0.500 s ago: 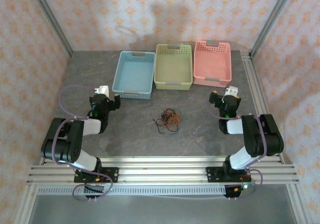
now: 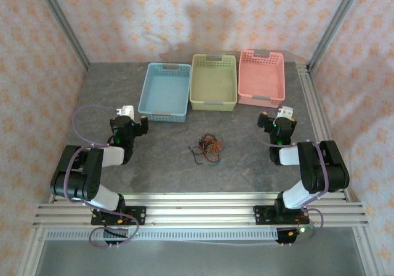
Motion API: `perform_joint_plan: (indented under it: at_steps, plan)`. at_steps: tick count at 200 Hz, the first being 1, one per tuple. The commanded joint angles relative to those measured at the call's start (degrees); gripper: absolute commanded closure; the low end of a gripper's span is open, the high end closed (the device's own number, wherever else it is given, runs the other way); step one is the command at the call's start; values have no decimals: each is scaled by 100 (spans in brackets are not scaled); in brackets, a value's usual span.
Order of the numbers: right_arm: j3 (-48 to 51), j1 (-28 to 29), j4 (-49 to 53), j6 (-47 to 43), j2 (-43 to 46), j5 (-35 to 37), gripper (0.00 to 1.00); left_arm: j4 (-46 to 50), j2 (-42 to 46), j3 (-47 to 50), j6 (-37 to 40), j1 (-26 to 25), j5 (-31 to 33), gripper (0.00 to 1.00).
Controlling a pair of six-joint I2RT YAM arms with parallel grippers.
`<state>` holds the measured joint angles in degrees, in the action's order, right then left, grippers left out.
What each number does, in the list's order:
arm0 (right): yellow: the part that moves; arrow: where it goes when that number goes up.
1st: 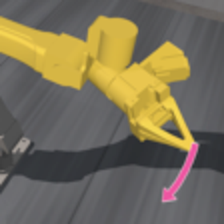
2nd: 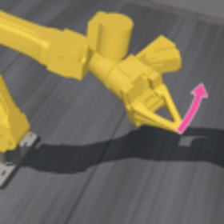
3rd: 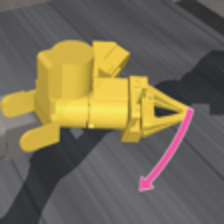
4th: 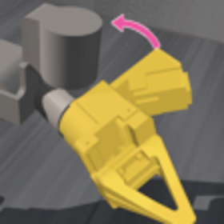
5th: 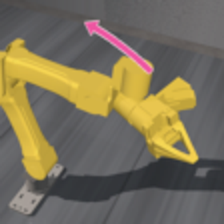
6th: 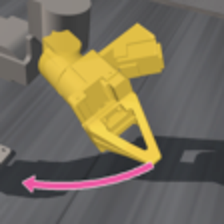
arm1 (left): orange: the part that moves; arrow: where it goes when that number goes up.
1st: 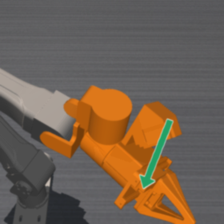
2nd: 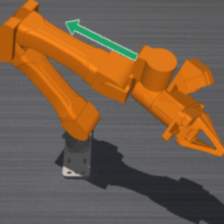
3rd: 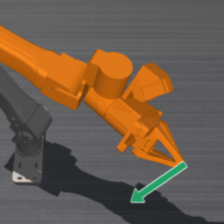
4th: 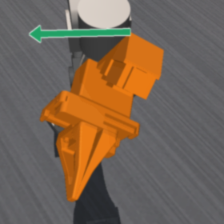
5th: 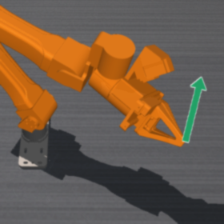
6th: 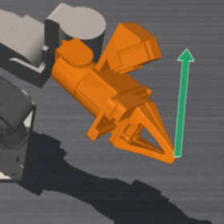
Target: Untangle the cables
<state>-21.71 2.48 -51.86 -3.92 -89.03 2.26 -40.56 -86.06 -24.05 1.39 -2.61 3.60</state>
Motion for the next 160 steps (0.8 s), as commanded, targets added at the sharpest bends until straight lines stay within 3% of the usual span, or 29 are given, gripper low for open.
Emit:
perform_joint_plan:
  at_steps: [1, 160]
  plan:
    - [50, 24, -158, -65, 9, -36, 1, -163, 24, -64, -32, 28, 27, 0]
    - [-15, 20, -52, 21, -3, 139, 1, -161, 28, -64, -36, 24, 18, 0]
